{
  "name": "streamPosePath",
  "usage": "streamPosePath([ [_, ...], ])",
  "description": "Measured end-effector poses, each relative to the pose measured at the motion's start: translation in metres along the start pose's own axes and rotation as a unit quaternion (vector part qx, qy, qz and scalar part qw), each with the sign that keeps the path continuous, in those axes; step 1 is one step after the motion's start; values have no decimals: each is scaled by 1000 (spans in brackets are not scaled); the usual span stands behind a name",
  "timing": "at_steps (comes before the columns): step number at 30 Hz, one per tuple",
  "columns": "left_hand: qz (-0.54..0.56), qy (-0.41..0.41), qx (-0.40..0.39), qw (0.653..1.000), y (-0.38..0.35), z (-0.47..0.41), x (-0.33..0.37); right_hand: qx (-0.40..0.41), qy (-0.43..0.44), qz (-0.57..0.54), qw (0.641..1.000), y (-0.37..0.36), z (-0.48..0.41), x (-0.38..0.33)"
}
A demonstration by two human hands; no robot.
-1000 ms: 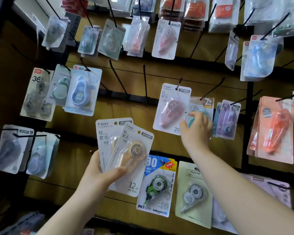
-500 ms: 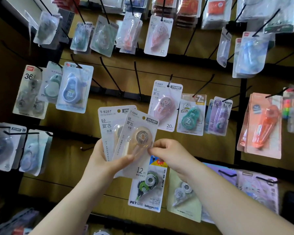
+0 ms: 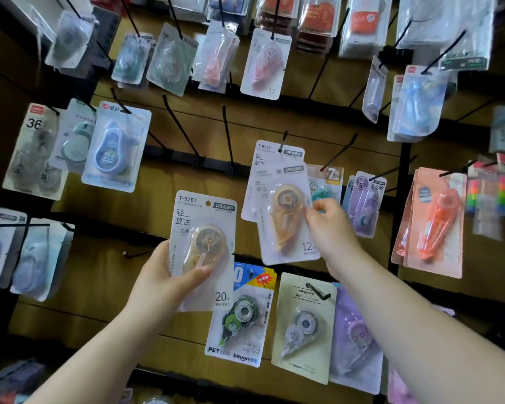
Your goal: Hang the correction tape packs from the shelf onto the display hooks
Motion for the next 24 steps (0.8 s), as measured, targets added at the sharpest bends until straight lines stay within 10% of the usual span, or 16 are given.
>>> streamPosePath([
  [24, -21, 39, -60, 997, 3, 2, -19, 69, 28, -2, 997, 9, -46, -39],
])
Point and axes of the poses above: each hand's wrist, its own z-axis away from the middle knuckle, its own y-axis out of the back of the hand, x = y × z, the point moved 8 cm from there along -z, towards the middle knuckle, and after that the axes turned 1 degree about y, right-handed, at the moved point
